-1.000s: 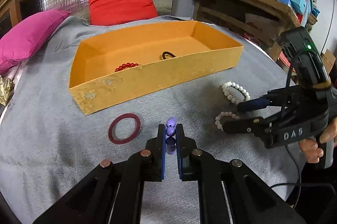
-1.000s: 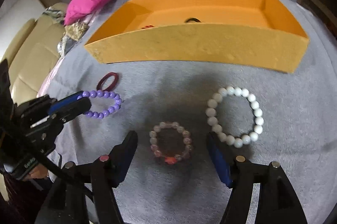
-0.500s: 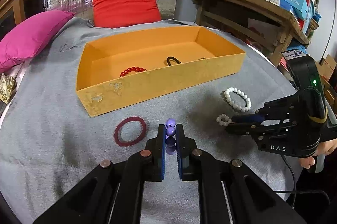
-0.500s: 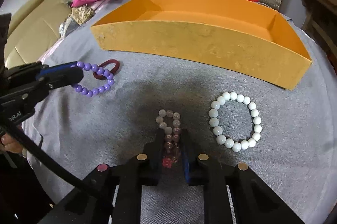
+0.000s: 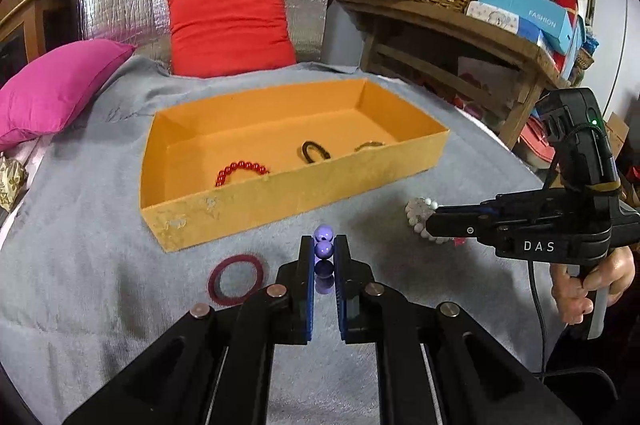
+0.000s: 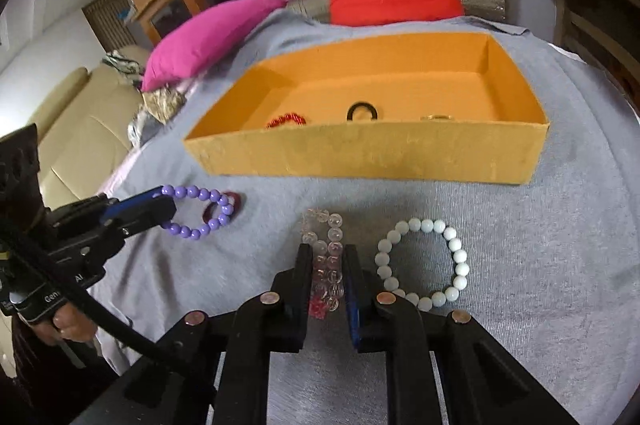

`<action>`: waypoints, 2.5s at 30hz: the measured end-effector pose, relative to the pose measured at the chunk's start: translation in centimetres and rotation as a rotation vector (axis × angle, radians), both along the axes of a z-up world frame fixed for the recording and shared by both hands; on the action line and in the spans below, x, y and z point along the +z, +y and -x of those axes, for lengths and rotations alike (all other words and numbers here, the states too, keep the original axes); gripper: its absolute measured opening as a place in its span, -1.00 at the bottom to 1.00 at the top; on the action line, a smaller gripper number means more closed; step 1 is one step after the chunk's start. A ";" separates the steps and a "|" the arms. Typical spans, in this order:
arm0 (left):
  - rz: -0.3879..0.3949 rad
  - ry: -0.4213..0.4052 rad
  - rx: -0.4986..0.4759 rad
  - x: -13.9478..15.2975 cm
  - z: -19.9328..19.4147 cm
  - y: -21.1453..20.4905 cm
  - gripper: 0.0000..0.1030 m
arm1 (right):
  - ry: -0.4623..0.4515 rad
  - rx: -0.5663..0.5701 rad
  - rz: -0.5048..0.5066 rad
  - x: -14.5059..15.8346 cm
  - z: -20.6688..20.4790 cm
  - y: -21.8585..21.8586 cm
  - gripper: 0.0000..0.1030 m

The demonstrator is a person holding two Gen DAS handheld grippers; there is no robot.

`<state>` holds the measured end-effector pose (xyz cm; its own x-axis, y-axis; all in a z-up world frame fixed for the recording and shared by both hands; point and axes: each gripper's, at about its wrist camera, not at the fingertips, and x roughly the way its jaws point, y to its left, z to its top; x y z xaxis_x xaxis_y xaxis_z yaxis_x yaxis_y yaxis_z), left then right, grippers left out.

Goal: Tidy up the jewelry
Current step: 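Carry the purple bracelet with the left tool while the right carries the pink-white bracelet over the box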

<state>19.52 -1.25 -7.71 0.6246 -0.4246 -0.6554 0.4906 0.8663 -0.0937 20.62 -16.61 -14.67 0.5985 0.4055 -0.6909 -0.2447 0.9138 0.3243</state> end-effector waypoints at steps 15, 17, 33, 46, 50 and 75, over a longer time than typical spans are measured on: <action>0.035 -0.112 0.064 2.2 -0.1 0.8 -0.81 | -0.183 -0.073 -0.170 3.7 0.7 -0.9 -0.69; 0.021 -0.142 0.094 2.7 -0.2 1.0 -0.81 | -0.195 -0.085 -0.183 3.9 0.5 -1.0 -0.69; -0.094 -0.185 0.309 3.9 -2.3 3.1 -0.81 | -0.232 -0.117 -0.189 4.5 -1.5 0.8 -0.69; -0.146 -0.191 0.360 4.5 -5.8 2.5 -0.81 | -0.247 -0.181 -0.193 6.0 -5.8 -0.4 -0.69; -0.179 -0.188 0.373 4.4 -8.0 2.3 -0.81 | -0.239 -0.212 -0.180 6.3 -7.4 -1.3 -0.69; -0.247 -0.049 0.378 -0.7 -15.9 0.7 -0.81 | -0.024 -0.302 -0.102 2.0 -15.8 -3.0 -0.69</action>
<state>35.40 -0.55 -8.40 0.7383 0.0042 -0.6745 0.1343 0.9790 0.1532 36.43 -19.59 -12.68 0.7179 0.2735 -0.6402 0.0245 0.9091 0.4159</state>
